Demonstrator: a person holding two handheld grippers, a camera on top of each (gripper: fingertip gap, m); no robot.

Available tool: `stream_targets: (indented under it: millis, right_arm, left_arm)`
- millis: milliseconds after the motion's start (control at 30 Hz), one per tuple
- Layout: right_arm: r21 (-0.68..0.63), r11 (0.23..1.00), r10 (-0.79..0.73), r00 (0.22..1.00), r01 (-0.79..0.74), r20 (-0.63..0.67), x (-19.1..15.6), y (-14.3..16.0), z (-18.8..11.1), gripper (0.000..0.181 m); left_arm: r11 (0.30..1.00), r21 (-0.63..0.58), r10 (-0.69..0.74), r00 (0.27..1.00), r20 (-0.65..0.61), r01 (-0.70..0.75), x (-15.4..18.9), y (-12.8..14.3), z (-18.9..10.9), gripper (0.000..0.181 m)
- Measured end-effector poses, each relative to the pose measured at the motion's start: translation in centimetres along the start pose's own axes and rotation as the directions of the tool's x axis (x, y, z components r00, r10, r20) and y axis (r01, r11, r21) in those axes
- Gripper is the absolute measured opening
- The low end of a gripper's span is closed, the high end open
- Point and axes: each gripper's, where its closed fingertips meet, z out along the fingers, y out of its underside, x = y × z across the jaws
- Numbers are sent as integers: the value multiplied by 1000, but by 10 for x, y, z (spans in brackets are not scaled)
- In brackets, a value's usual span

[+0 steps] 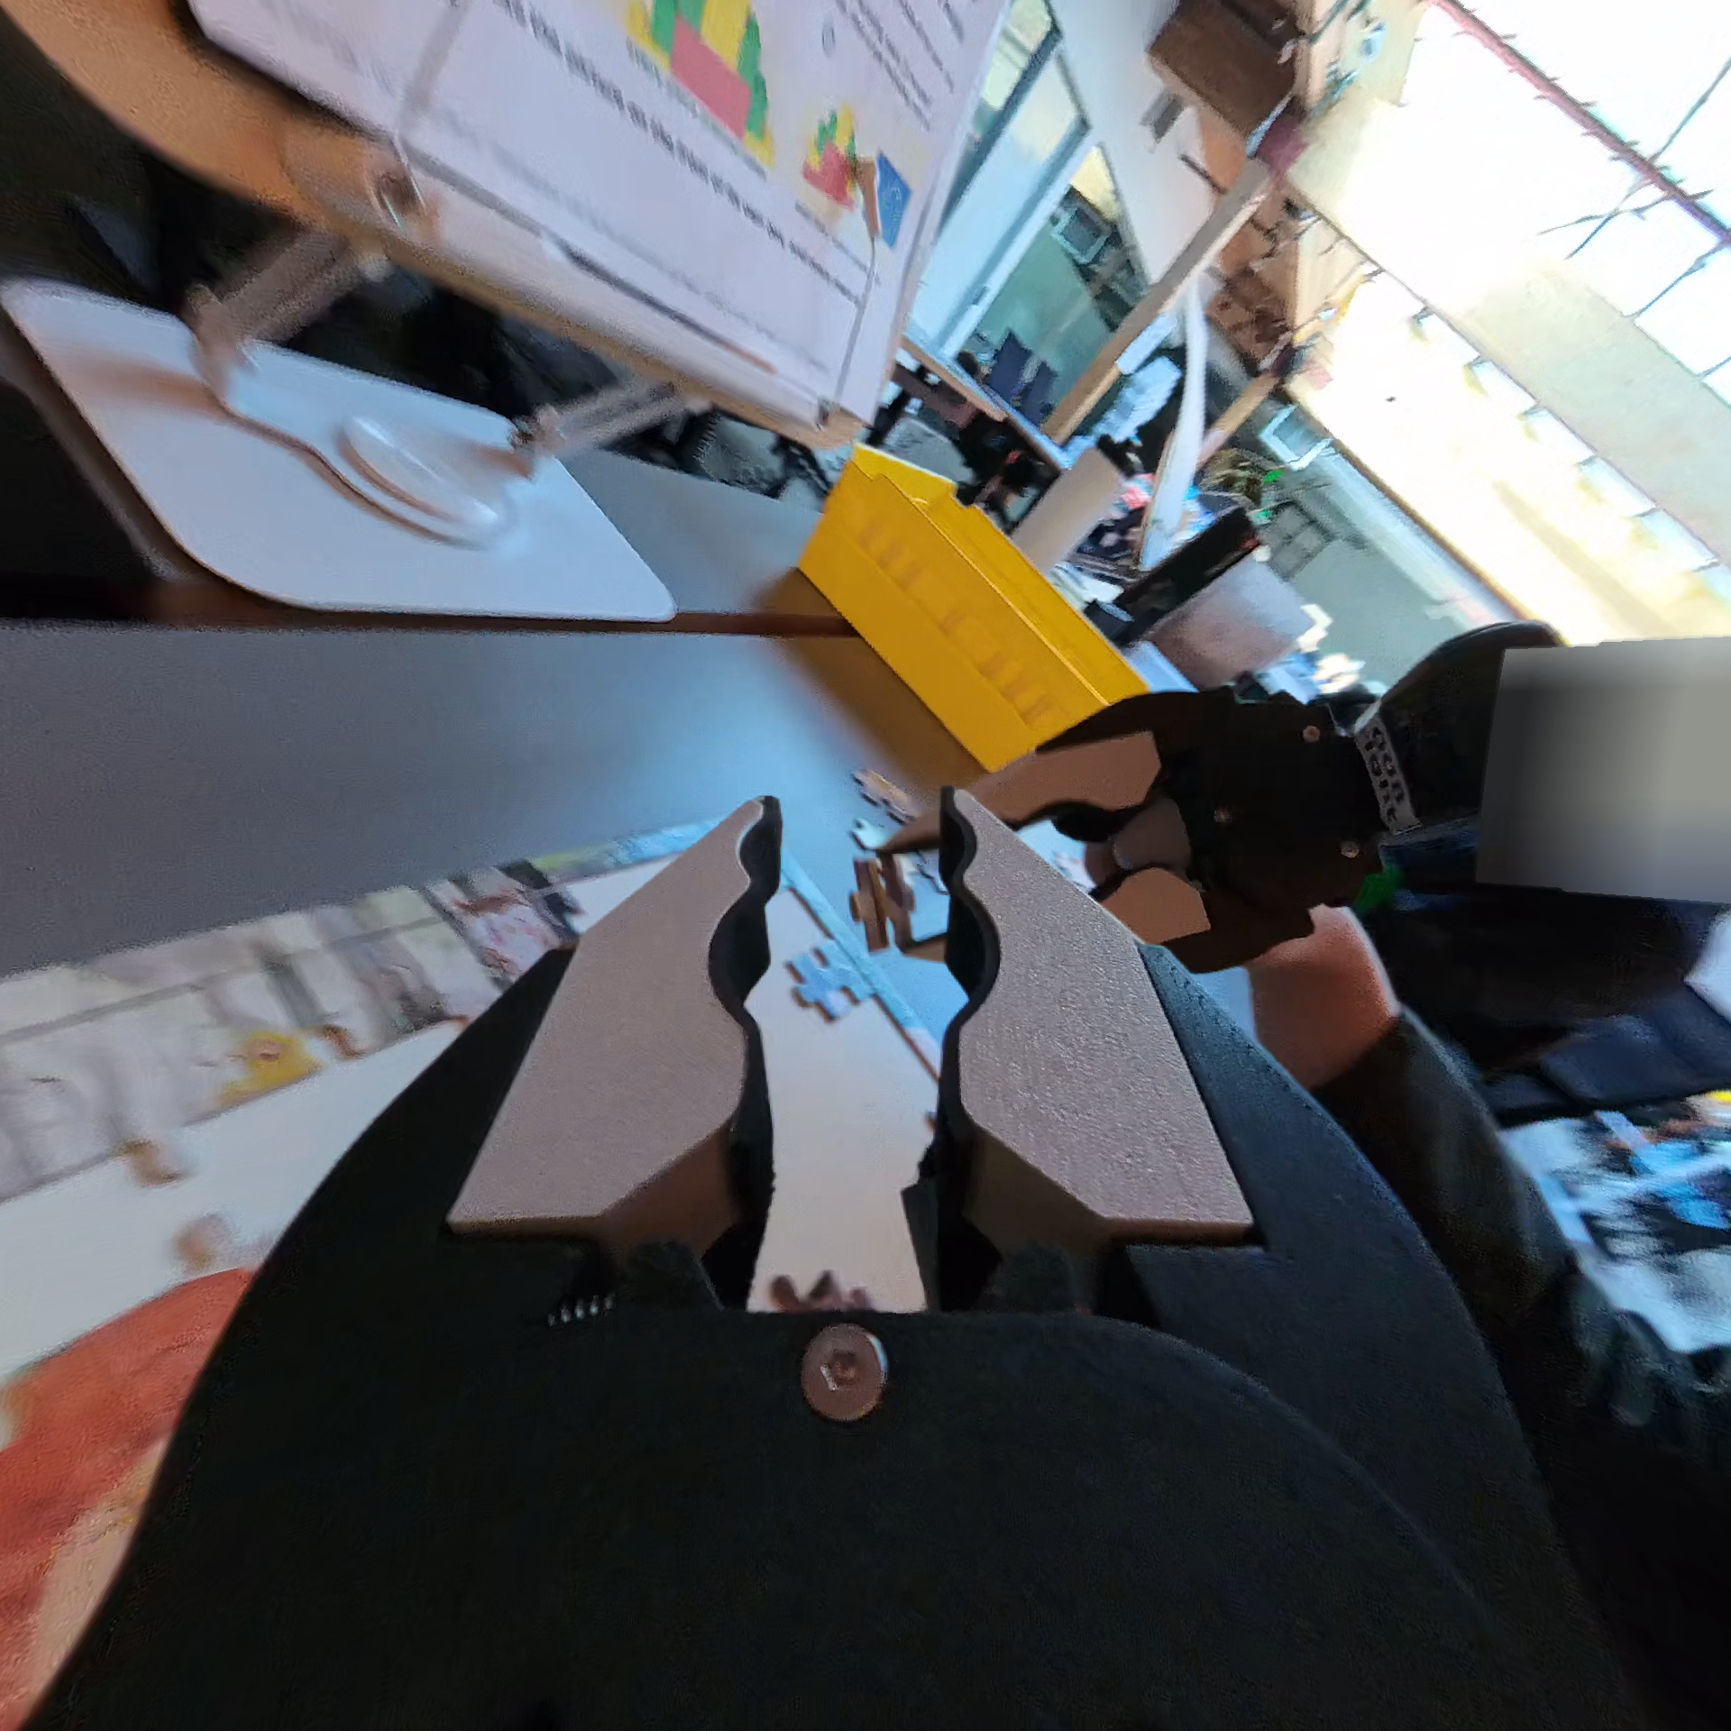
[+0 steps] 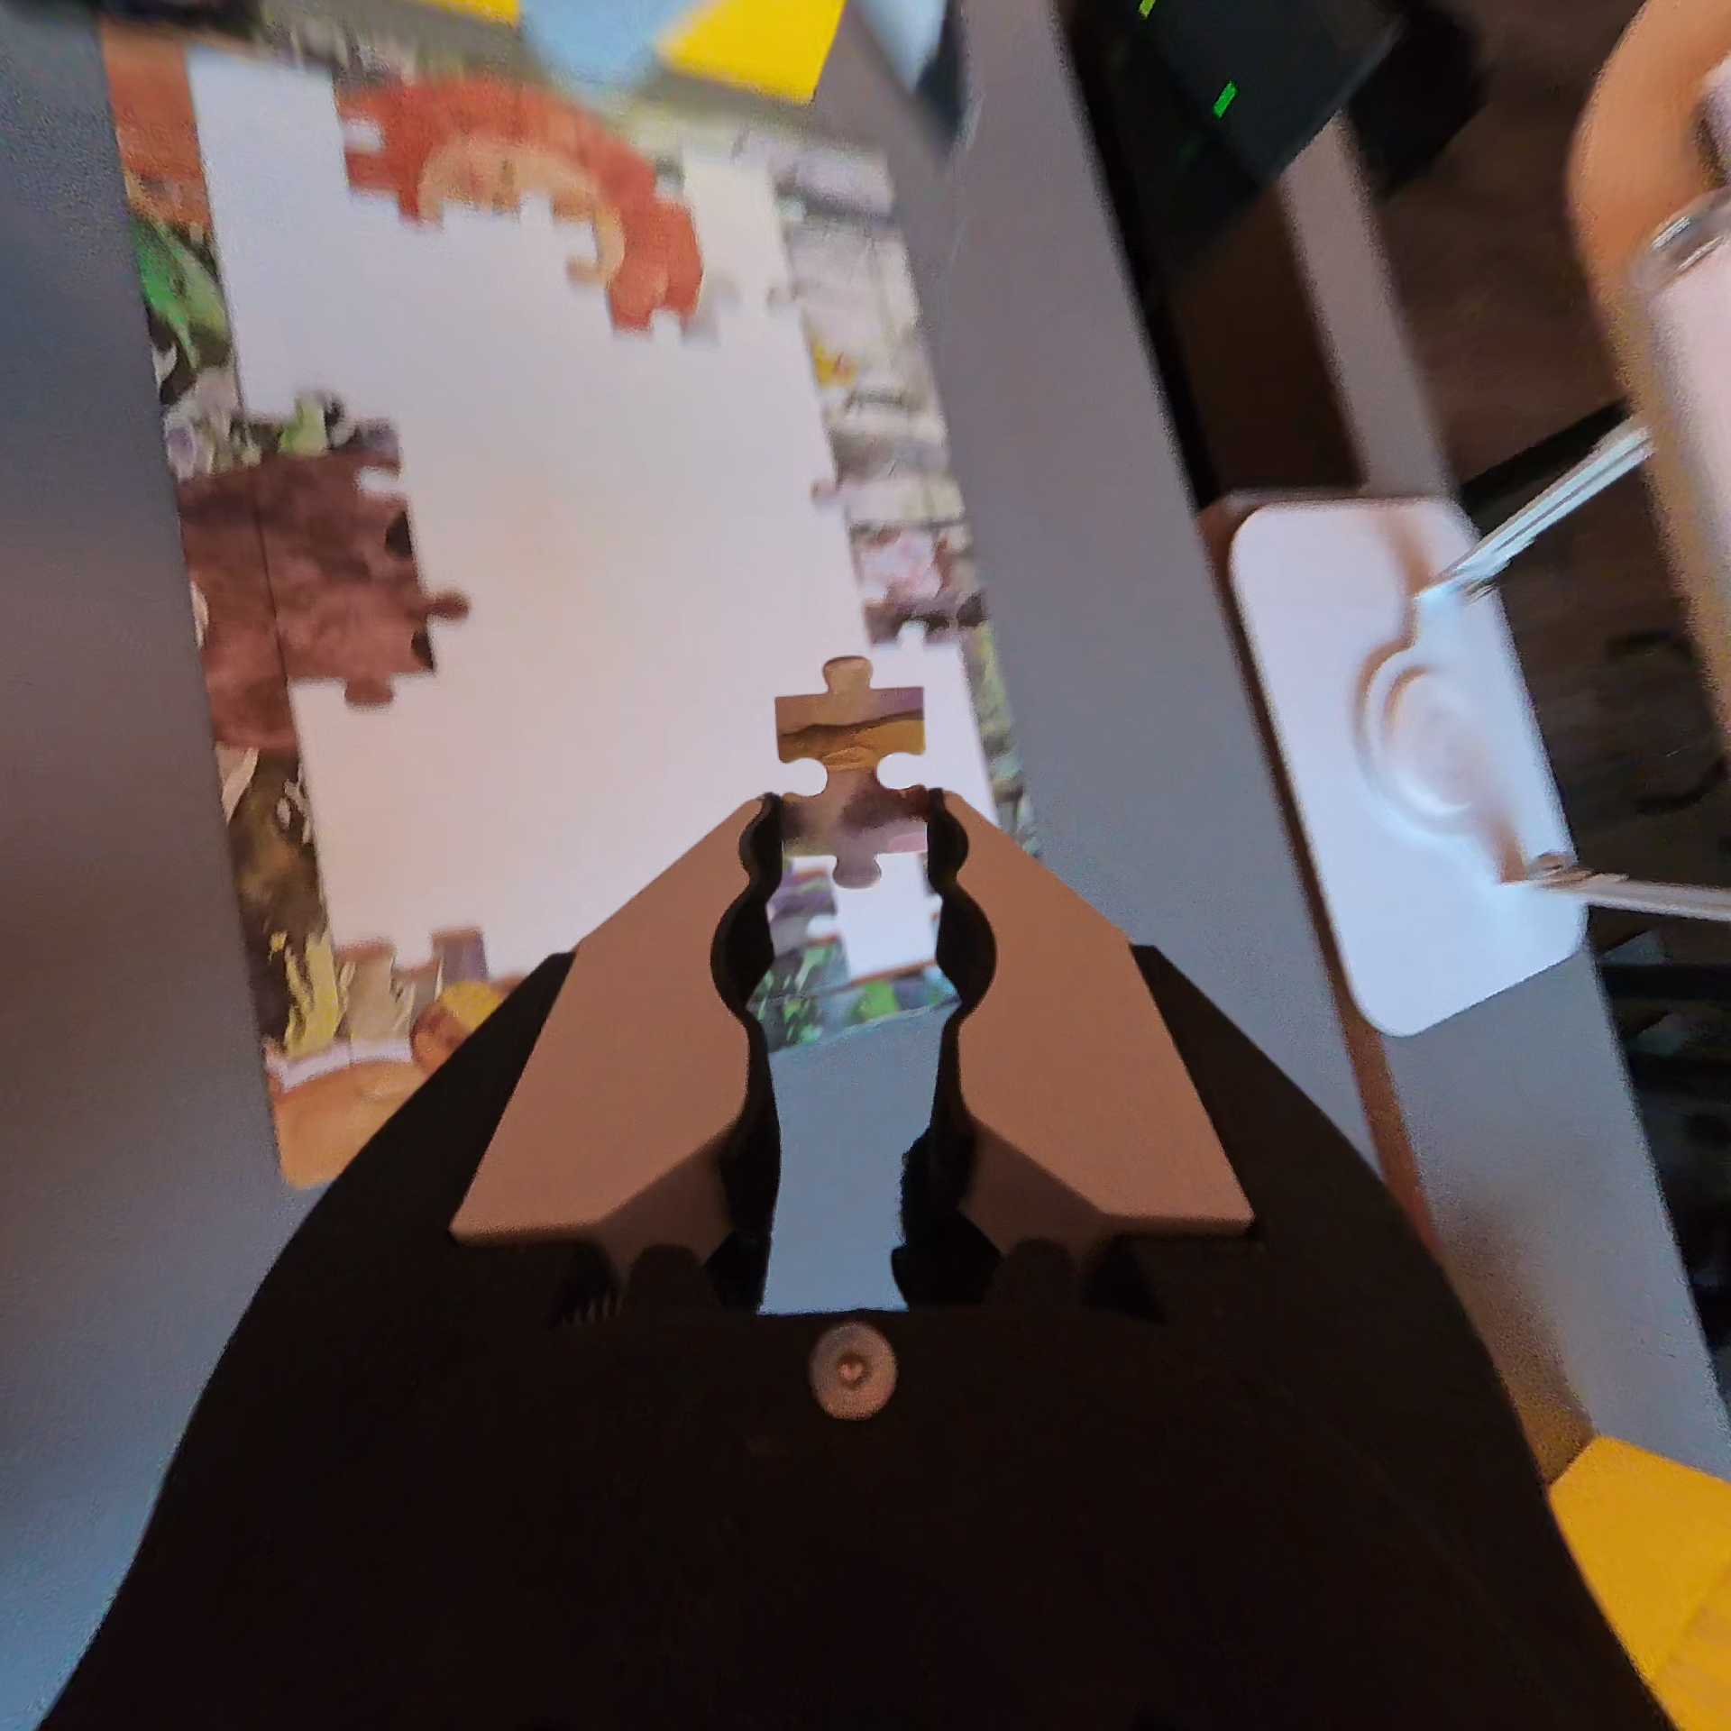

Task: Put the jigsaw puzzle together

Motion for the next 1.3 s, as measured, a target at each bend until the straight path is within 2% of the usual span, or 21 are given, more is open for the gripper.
stream_targets:
  millis: [67, 167, 367, 567, 633, 733, 900, 1000, 1167, 1300]
  right_arm:
    - [-43, 999, 17, 995, -13, 101, -17, 14, 3, 31]
    - [-115, 992, 69, 972, -44, 223, -38, 30, 2, 31]
    - [-170, 983, 142, 890, -74, 434, -81, 26, -6, 31]
    - [-190, 981, 118, 870, -28, 478, -96, 20, -5, 31]
    - [-176, 984, 107, 876, -26, 470, -95, 17, -4, 31]
    - [-134, 991, 82, 881, -22, 466, -94, 10, -8, 31]
    - [-101, 995, 59, 899, -16, 433, -87, 5, -13, 31]
    - [-76, 997, 58, 911, -29, 408, -81, 3, -16, 31]
    - [-38, 999, 44, 924, -32, 381, -74, -2, -21, 31]
    - [-31, 999, 45, 929, -36, 367, -71, -2, -19, 31]
  left_arm:
    - [997, 19, 79, 995, 53, -80, 1, -14, -13, 32]
    - [993, 22, 115, 991, 65, -117, 7, -27, -25, 32]
    - [995, 15, 100, 993, 56, -101, 5, -31, -32, 31]
    - [995, -19, 96, 994, 48, -96, 2, -24, -26, 31]
    - [994, -79, 81, 997, -18, -82, 11, -10, -22, 29]
    - [970, -244, -16, 994, -111, -12, 20, 25, -7, 29]
    - [918, -396, -52, 989, -139, -8, 21, 64, 7, 26]
    - [855, -517, -162, 969, -188, 43, 31, 89, 7, 28]
    - [792, -602, -268, 944, -194, 101, 35, 114, 15, 28]
    - [785, -610, -266, 948, -176, 107, 31, 120, 18, 22]
